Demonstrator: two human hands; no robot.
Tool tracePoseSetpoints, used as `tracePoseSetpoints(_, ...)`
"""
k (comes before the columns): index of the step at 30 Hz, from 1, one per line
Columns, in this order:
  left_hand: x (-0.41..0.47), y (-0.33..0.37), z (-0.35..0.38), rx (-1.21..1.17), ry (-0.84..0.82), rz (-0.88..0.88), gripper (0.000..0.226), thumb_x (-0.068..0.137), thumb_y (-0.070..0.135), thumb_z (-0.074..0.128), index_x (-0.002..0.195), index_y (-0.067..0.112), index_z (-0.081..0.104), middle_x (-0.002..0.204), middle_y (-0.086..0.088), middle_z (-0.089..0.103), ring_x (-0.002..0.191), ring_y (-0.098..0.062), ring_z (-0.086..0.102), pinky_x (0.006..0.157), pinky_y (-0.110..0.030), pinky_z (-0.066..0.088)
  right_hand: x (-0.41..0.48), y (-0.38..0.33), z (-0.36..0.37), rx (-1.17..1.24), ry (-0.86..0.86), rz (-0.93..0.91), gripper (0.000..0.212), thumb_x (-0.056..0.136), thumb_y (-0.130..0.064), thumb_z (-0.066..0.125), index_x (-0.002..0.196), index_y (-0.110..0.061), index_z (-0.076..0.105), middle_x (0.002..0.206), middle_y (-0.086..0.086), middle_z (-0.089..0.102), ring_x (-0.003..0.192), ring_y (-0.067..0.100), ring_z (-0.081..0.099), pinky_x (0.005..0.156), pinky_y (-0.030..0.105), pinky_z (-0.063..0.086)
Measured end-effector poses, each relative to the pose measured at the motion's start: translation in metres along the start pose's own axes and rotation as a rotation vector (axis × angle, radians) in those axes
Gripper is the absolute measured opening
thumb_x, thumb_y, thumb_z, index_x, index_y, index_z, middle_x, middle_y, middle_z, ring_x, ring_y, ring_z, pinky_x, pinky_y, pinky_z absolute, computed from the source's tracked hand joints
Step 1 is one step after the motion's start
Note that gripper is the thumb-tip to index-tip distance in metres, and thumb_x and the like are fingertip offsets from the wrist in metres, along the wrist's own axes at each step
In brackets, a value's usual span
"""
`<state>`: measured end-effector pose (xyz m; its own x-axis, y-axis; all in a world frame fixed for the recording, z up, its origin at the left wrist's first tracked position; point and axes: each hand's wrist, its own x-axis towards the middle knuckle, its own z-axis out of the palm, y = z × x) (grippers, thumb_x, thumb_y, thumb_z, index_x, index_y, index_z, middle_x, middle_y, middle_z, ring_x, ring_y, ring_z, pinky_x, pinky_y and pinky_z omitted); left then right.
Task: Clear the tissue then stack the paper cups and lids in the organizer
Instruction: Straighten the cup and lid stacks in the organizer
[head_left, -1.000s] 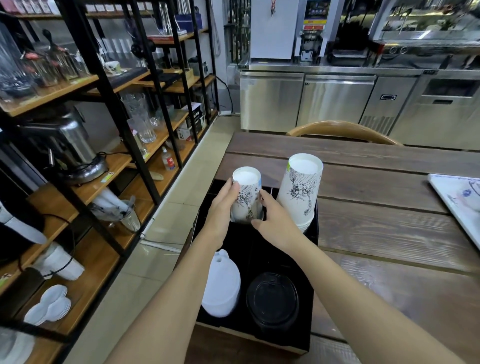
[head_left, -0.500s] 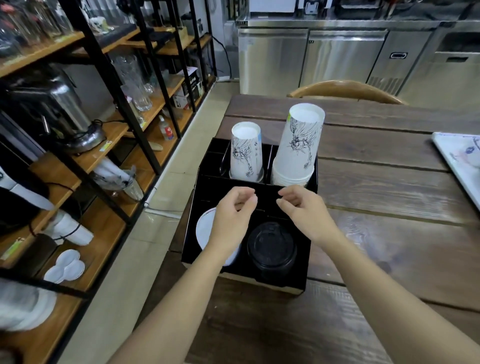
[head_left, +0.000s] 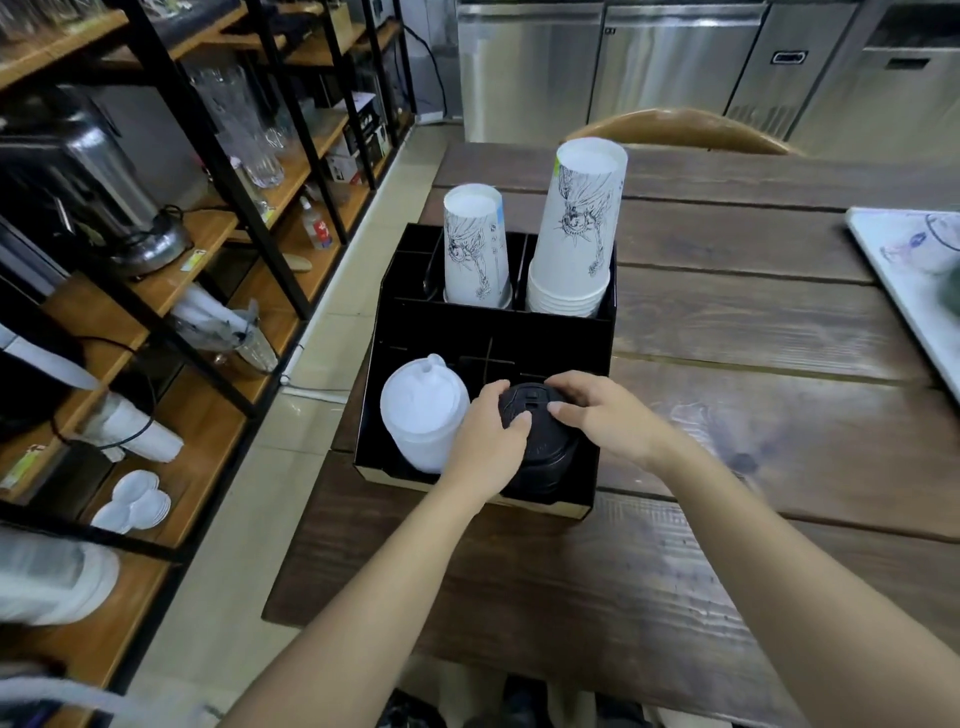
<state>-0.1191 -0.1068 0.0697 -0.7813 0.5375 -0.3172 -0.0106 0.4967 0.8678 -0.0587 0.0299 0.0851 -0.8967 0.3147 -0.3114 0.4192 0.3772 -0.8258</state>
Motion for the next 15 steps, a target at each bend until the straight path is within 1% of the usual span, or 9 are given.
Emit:
tracePoseSetpoints(2,0.0,-0.004,0.003,-0.048,0.029,-0.03,0.05,0.092,0.029,0.05,0.139,0.02,0.036,0.134,-0.002,0.05,0.123,-0.021,0.049,0.103,-0.043,0.044,-0.001,0.0,0.0,-0.021,0.006,0.001,0.027,0.092,-0.016,0.05,0.119,-0.017,0.058,0.117,0.006,0.065,0.11,0.021,0.059,0.101,0.044,0.046)
tracePoseSetpoints(5,-0.001,-0.006,0.007,-0.172,0.022,-0.075,0.044,0.091,0.032,0.052,0.132,0.019,0.045,0.126,-0.002,0.057,0.115,-0.019,0.055,0.096,-0.035,0.048,-0.003,-0.002,0.0,-0.074,0.002,0.017,0.03,0.094,-0.017,0.046,0.123,-0.017,0.055,0.122,0.006,0.062,0.114,0.023,0.056,0.102,0.043,0.044)
tracePoseSetpoints(9,-0.003,-0.003,0.013,-0.279,0.005,-0.118,0.048,0.092,0.034,0.052,0.135,0.019,0.041,0.131,0.0,0.053,0.117,-0.016,0.053,0.093,-0.03,0.045,0.0,-0.004,-0.001,-0.119,-0.012,0.081,0.031,0.096,-0.014,0.041,0.125,-0.011,0.052,0.127,0.011,0.059,0.117,0.027,0.053,0.101,0.04,0.044)
tracePoseSetpoints(11,-0.003,0.002,0.014,-0.265,0.021,-0.112,0.045,0.093,0.031,0.052,0.134,0.017,0.041,0.126,0.001,0.053,0.111,-0.014,0.052,0.088,-0.026,0.041,0.002,-0.006,0.0,-0.133,-0.029,0.133,0.03,0.097,-0.012,0.037,0.123,-0.006,0.051,0.125,0.016,0.058,0.113,0.031,0.054,0.097,0.041,0.046)
tracePoseSetpoints(12,-0.002,0.004,0.015,-0.251,0.027,-0.105,0.044,0.093,0.029,0.052,0.133,0.016,0.041,0.123,0.002,0.053,0.108,-0.013,0.051,0.086,-0.025,0.04,0.003,-0.007,0.0,-0.134,-0.039,0.165,0.03,0.097,-0.013,0.036,0.122,-0.004,0.049,0.123,0.018,0.057,0.111,0.034,0.056,0.095,0.044,0.049)
tracePoseSetpoints(14,0.0,0.006,0.014,-0.234,0.026,-0.09,0.042,0.093,0.027,0.052,0.131,0.015,0.042,0.118,0.002,0.052,0.104,-0.013,0.05,0.084,-0.024,0.038,0.005,-0.012,0.0,-0.139,-0.054,0.228,0.032,0.096,-0.013,0.035,0.123,-0.002,0.046,0.122,0.024,0.056,0.107,0.04,0.059,0.086,0.051,0.055)
tracePoseSetpoints(15,0.001,0.006,0.015,-0.233,0.022,-0.079,0.041,0.093,0.026,0.052,0.131,0.014,0.042,0.117,0.001,0.052,0.103,-0.012,0.05,0.084,-0.024,0.037,0.005,-0.014,-0.001,-0.151,-0.065,0.259,0.033,0.096,-0.013,0.036,0.124,-0.001,0.045,0.122,0.025,0.056,0.105,0.042,0.061,0.082,0.051,0.057)
